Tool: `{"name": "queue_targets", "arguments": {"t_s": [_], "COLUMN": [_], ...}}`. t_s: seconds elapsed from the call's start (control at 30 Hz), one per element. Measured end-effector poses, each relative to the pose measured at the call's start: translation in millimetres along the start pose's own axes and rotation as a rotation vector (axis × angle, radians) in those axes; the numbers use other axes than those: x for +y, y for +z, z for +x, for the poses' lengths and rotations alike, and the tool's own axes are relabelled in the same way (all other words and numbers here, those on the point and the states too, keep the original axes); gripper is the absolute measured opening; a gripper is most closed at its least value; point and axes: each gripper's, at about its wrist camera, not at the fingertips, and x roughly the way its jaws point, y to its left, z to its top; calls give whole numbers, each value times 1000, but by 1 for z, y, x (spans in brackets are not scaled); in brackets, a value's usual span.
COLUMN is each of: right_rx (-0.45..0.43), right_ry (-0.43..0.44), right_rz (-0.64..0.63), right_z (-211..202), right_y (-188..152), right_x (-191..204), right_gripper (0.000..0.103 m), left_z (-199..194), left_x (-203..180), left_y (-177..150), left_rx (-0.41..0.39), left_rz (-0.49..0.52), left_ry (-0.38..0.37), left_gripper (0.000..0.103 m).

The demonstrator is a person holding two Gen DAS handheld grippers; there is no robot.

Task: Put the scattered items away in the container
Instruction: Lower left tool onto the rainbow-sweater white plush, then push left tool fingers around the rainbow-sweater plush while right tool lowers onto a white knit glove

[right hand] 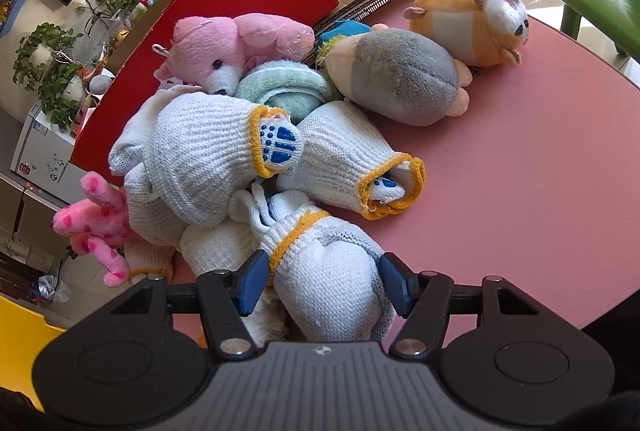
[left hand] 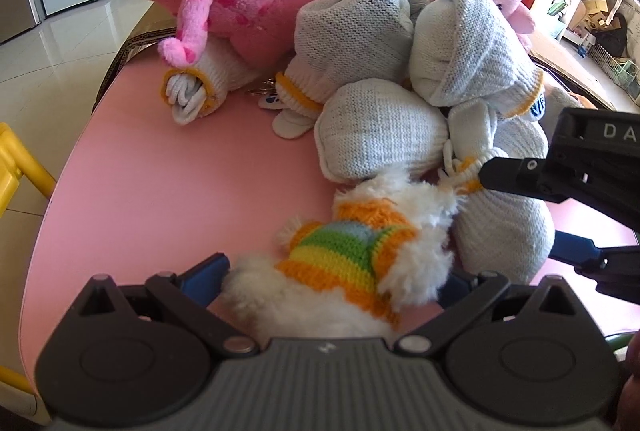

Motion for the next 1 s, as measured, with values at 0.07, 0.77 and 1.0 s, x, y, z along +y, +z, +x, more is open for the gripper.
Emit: {"name": "queue_targets", "arguments": {"t_s": [0.07,0.77,1.0], "right_rx": [7,93,72], "right_ry": [-7,18,20], "right_rz": [17,67,80], "right_z": [-3,-26,-32], "right_y": [-1,-16,-14], "right_x": [-1,-7,-12], "right_gripper": [59,53,54], "left_z": [-2,-25,-33], "left_x": [1,86,79], "left_y": [-2,-16,-3], "left_rx": [1,73,17], "left_rz": [-7,-323,-330], "left_ry": [16,123,1], "left_gripper": [103,103,103]}}
